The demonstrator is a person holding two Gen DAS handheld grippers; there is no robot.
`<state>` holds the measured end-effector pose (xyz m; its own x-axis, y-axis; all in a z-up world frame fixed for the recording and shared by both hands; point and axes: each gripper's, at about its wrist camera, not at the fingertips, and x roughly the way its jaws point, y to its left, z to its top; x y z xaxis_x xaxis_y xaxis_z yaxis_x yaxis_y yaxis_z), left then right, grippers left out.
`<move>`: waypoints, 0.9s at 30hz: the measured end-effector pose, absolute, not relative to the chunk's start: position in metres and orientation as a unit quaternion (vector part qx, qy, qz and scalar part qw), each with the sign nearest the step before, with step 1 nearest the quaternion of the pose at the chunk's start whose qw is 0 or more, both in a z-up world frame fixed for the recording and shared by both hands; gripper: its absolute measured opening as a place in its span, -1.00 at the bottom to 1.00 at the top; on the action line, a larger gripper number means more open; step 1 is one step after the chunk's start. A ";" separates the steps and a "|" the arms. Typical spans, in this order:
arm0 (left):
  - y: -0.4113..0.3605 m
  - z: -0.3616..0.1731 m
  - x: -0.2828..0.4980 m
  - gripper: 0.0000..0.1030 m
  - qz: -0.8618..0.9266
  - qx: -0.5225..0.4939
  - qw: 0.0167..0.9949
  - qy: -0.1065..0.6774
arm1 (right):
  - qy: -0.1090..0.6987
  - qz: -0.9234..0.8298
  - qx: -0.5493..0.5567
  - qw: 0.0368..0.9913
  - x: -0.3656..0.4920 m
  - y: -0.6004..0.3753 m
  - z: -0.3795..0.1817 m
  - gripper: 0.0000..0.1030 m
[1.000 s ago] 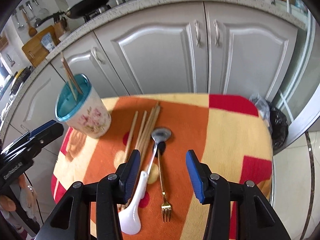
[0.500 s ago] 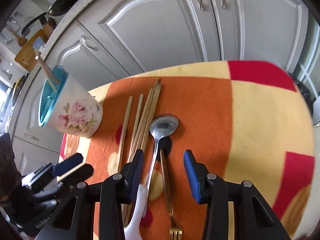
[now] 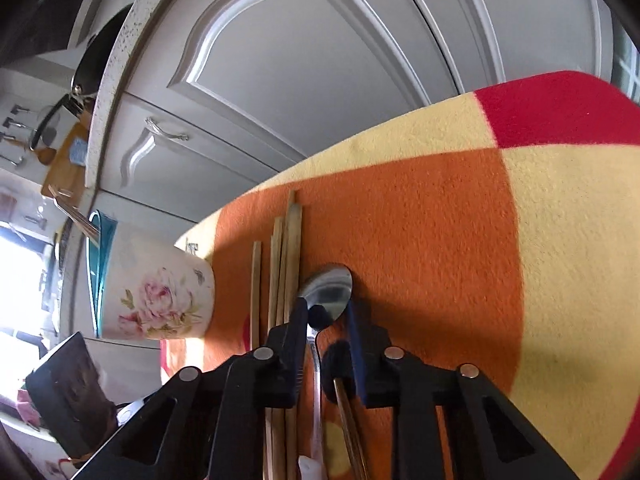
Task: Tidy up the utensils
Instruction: 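Grasp the silver spoon with the right tool while the left tool grasps another chopstick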
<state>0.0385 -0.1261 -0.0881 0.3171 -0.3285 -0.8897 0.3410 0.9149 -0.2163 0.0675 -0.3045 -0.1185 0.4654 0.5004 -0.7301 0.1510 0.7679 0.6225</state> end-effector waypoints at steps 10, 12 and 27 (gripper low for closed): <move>-0.089 -0.086 0.007 -0.93 -0.220 0.031 0.794 0.566 | 0.497 0.112 0.290 0.811 0.033 -0.315 -0.100 -0.98; -0.079 -0.086 -0.003 -0.93 -0.219 0.031 0.790 0.572 | 0.479 0.110 0.306 0.815 0.030 -0.323 -0.099 -0.93; -0.110 -0.088 0.032 -0.58 -0.186 0.071 0.809 0.553 | 0.485 0.194 0.390 0.758 0.080 -0.312 -0.135 -0.38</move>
<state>0.0322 -0.1100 -0.0877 0.3186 -0.2218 -0.9216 0.3787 0.9211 -0.0908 0.0795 -0.3125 -0.1349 0.4548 0.6724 -0.5840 0.0845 0.6202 0.7799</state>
